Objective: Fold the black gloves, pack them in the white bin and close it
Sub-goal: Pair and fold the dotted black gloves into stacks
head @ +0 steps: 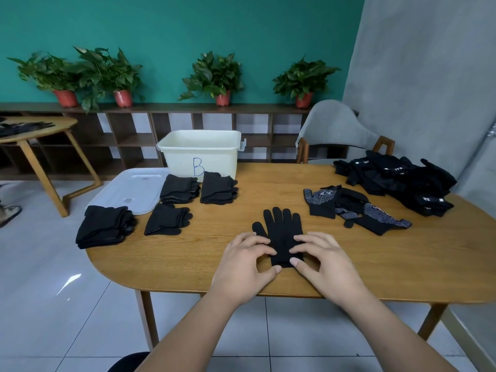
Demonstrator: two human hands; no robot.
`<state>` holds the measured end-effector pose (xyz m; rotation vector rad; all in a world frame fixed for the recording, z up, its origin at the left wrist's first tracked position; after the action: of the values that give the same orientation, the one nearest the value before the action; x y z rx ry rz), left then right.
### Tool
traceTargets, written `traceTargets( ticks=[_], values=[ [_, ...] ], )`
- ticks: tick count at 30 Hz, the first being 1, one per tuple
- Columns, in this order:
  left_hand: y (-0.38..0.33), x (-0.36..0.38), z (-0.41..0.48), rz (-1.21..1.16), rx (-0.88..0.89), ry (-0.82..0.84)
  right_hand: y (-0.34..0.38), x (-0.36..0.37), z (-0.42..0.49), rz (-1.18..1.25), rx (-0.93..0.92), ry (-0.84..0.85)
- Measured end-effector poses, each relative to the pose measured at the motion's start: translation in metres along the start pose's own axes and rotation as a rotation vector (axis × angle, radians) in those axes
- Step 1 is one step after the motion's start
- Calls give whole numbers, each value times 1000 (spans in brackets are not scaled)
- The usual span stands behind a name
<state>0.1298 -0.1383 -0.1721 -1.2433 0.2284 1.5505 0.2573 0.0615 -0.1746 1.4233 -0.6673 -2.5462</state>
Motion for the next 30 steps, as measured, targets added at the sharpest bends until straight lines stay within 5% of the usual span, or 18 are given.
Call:
traceTargets(
  ticks=[30],
  values=[
    [-5, -4, -4, 2, 61, -45, 5, -4, -5, 52, -112, -87]
  ],
)
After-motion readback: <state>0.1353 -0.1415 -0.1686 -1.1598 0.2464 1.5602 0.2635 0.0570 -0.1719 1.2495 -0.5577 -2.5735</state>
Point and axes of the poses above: each hand's wrist, its own z-axis towards the middle knuckle, its own x-axis out of the palm, y = z × x, the point moved 2 cm from there along z, towards the middle knuckle, and after that the axes turned 3 degrees about -y, right-handed, at the moved point
